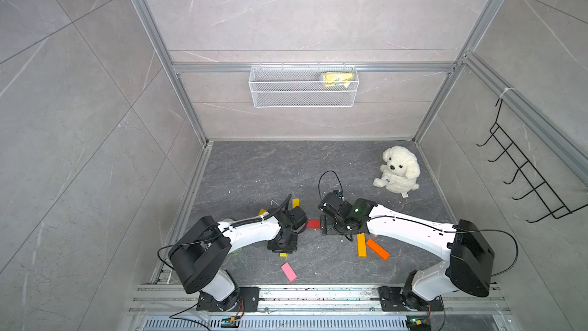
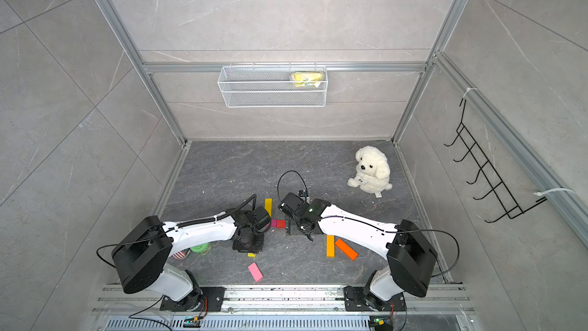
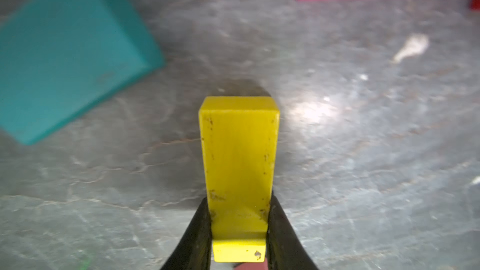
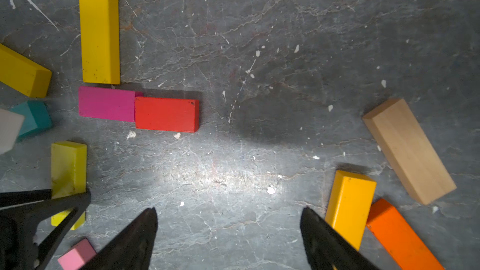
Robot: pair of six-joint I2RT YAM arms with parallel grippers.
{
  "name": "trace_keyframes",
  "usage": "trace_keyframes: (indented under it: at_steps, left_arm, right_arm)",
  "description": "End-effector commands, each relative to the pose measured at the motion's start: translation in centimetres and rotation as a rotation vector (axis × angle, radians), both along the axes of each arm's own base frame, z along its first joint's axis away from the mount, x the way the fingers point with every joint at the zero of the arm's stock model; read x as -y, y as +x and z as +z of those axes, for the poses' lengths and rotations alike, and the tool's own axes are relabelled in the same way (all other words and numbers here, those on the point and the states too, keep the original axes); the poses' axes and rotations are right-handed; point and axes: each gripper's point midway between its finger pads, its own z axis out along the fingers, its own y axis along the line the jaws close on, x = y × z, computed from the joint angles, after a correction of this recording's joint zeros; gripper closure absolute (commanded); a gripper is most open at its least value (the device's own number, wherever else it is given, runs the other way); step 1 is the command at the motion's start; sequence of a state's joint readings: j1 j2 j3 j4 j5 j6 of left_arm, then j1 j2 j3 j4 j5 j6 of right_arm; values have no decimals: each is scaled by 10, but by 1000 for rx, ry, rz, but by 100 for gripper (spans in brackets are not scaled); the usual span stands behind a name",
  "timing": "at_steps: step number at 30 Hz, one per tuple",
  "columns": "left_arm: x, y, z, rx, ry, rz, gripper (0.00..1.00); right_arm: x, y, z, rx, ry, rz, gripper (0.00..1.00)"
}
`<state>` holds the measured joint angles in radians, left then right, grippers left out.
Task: Assemble the letter h with building blocks
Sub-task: Assemble the building block at the center of the board.
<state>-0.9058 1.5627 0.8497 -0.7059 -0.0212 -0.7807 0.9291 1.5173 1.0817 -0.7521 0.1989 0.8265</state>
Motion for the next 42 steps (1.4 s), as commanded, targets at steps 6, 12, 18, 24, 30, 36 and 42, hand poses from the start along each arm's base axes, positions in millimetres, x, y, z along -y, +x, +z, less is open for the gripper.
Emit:
trace_keyframes:
  at_steps: [6,12,18,24,30,36,42]
  left_arm:
    - [41,14,3,-24,-62,-15,90]
    - [39,16,-1,-28,-45,16,89]
    - [34,20,-3,-21,-27,53,90]
    - [37,27,-2,-7,-29,68,91]
    - [31,34,1,14,-15,81,91]
    - [33,39,6,28,-16,75,87]
    - [34,42,7,36,-24,74,71]
  right_arm:
    - [15,-7,2,-3,-15,-40,11]
    - [20,-9,4,2,-17,-40,11]
    - [21,-9,3,2,-19,-42,11]
    - [21,-9,0,-3,-25,-43,11]
    - [21,-9,-1,-3,-28,-42,11]
    - [20,-9,-4,-9,-27,-42,11]
    - [21,-9,-3,-5,-25,-43,11]
